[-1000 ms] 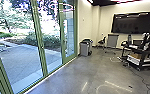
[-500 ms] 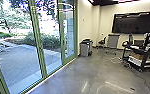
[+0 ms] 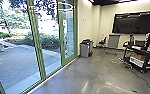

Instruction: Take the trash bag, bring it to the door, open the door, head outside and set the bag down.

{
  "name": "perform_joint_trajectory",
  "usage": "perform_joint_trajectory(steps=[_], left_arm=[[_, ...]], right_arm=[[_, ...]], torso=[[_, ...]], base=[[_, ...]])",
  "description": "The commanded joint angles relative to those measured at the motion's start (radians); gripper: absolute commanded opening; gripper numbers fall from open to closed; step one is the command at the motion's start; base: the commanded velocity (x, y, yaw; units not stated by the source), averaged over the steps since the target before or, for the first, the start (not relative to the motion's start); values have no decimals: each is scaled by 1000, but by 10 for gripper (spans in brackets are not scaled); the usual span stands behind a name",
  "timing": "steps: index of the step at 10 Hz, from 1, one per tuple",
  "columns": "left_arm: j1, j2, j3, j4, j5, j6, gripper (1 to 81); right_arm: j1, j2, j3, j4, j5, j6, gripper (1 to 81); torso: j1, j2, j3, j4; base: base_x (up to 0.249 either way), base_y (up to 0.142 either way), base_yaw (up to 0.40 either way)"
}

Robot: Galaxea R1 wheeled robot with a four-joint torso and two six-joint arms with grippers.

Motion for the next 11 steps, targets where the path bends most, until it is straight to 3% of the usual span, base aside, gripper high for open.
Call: perform_joint_trajectory(steps=[1, 11], left_arm=[[-59, -6, -3, 7, 61, 4, 10], [-59, -3, -3, 7, 45, 6, 10]], right_arm=[[50, 8, 4, -9, -52, -2, 811], [51, 9, 4, -9, -52, -2, 811]], torso=[[0, 0, 0, 0], [0, 0, 0, 0]], base=[[136, 0, 0], [138, 0, 0]])
